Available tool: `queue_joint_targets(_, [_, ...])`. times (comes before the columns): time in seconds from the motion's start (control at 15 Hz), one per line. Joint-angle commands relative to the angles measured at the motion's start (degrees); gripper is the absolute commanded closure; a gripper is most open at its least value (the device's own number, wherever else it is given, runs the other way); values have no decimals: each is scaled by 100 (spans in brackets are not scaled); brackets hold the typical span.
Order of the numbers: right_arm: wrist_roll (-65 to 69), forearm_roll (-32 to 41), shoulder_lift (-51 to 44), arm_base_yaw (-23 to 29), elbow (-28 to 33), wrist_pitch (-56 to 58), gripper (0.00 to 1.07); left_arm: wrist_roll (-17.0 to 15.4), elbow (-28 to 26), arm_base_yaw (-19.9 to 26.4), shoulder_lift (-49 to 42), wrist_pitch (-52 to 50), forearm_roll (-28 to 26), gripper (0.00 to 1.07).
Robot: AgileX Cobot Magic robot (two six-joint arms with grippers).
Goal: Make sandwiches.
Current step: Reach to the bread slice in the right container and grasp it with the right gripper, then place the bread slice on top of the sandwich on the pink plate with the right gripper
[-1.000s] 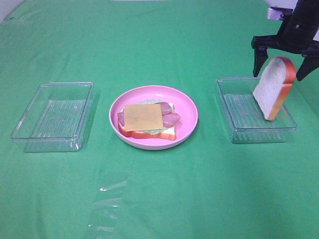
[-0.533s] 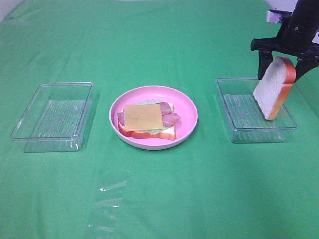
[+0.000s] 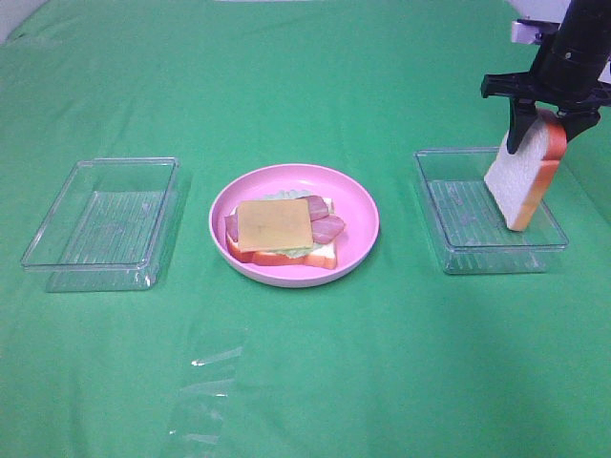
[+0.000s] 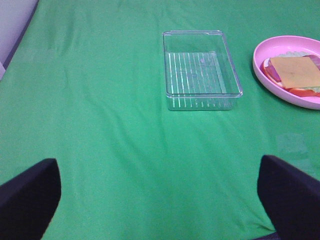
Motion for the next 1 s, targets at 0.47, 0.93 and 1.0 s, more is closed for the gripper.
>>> queue_joint_targets(0.47, [269,-281,11,-11,52,653,107,-17,0,11,-120,-34,11,7])
queue_joint_targets(0.93, [275,498,-871,-11,52,653,107,-17,0,11,-120,-34,11,7])
queue_joint_targets(1.0, [281,579,-1071,-11,52,653,107,-17,0,11,-120,-34,11,7])
